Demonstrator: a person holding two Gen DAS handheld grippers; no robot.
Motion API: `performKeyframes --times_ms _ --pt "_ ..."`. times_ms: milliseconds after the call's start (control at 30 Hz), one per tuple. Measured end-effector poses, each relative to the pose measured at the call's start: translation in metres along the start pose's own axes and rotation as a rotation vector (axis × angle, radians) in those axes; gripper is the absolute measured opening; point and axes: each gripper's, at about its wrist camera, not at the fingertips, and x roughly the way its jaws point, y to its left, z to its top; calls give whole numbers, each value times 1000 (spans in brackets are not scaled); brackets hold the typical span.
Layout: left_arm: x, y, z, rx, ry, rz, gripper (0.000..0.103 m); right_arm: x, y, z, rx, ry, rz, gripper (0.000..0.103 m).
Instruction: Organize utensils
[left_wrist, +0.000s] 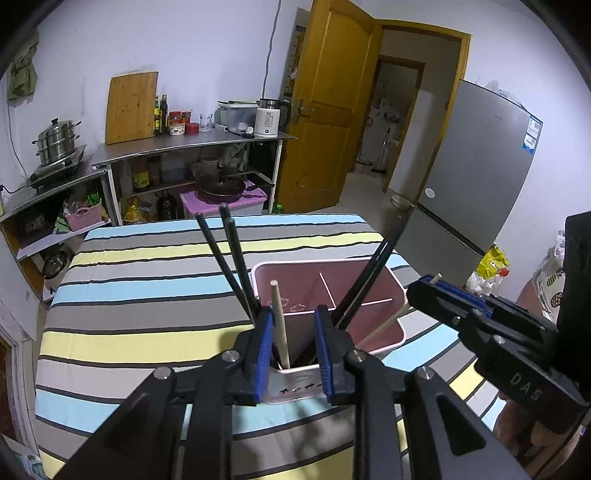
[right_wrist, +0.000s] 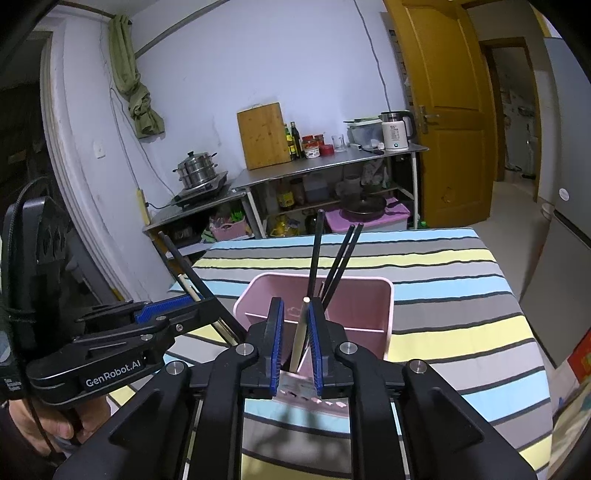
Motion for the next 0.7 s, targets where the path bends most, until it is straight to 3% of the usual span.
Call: performKeyframes --times_ms 167,400,700 --pt "-9 -2 -5 6 -13 12 32 -10 0 -2 1 -13 3 14" --pt "-25 -3 -14 -3 -34 0 34 -27 3 -11 -10 -27 9 17" --pt "-48 -4 -48 -18 -59 5 37 -50 1 -36 10 -39 17 23"
